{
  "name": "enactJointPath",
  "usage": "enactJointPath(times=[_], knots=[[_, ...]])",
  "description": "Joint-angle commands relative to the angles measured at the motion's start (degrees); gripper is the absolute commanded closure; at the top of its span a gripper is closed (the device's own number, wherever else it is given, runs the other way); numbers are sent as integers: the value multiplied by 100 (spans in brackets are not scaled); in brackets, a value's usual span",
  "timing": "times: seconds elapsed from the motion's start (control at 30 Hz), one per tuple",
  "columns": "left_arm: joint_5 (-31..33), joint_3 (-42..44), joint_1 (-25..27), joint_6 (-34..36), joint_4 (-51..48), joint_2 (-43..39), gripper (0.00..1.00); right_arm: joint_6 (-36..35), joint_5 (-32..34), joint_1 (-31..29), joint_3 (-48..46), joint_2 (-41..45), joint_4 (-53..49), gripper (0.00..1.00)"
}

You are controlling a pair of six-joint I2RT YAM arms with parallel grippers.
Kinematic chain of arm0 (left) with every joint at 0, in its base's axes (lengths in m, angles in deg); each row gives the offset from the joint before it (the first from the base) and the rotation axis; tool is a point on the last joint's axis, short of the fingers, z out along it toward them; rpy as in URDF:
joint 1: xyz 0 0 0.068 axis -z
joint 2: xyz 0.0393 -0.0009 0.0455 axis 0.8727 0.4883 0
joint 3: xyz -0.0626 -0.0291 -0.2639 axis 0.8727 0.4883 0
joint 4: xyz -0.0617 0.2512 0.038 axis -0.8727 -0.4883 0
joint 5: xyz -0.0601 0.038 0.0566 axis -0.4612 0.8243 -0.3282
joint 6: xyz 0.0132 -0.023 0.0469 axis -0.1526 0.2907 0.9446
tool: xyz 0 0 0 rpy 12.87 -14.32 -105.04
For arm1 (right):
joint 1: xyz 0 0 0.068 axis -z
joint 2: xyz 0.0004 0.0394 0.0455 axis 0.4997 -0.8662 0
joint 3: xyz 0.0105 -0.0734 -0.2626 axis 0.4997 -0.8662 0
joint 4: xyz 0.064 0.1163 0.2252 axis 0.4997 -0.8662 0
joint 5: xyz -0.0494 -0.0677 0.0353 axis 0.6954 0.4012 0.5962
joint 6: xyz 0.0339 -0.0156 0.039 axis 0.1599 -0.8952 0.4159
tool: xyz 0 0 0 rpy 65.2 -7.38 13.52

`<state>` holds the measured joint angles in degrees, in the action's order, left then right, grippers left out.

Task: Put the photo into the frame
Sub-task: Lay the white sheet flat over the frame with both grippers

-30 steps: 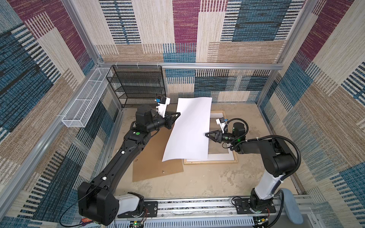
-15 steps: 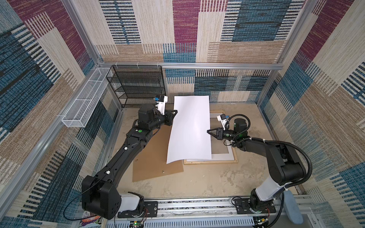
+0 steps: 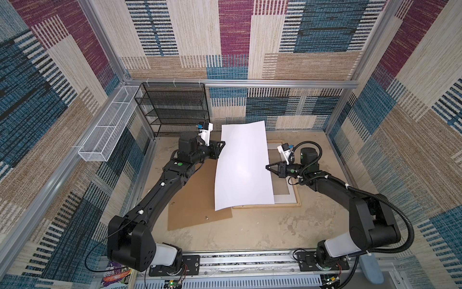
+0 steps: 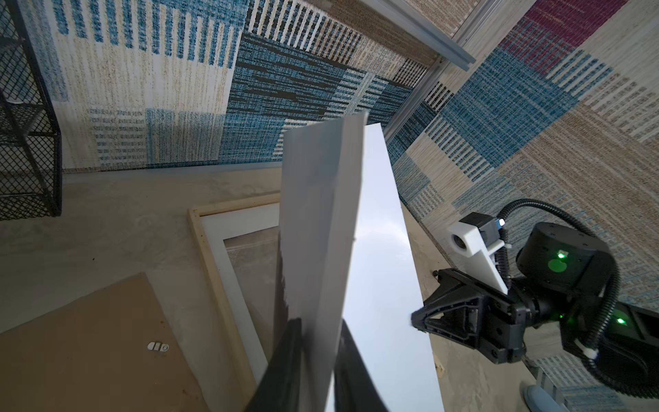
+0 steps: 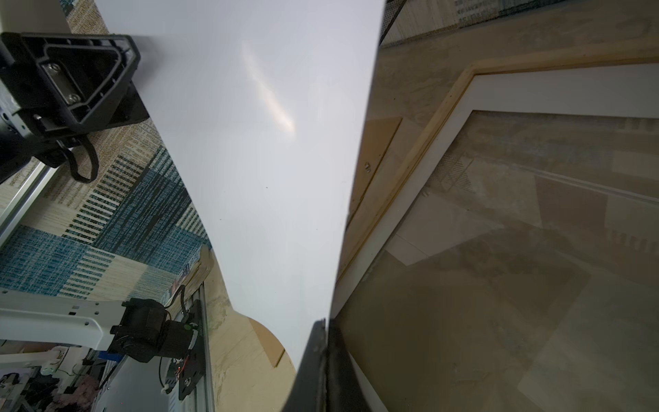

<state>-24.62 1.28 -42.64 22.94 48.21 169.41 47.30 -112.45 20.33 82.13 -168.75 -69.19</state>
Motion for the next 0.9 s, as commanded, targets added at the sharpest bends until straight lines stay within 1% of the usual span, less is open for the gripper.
enactJointPath(times=[0.0,0.07,0.2,0.3,0.53,0.7,0.8,0.87], knots=[[-183,36,-11,-86,221,32,72,-232,-85,-7,-33,193,-57,93],[-224,42,-11,-94,228,57,70,-249,-76,3,-46,284,-64,93],[-299,138,-11,-147,256,68,70,-234,-44,9,-68,393,-63,93],[-339,249,-11,-187,311,68,69,-188,-225,23,-125,445,50,94],[-139,412,-20,-157,293,57,61,-70,-462,108,-270,671,167,95],[-106,367,-51,-121,298,158,61,-74,-498,161,-359,866,57,95],[-128,309,-64,-113,309,266,65,-48,-416,190,-346,910,-118,95],[-175,259,-79,-113,328,350,73,-28,-328,222,-312,907,-272,95]])
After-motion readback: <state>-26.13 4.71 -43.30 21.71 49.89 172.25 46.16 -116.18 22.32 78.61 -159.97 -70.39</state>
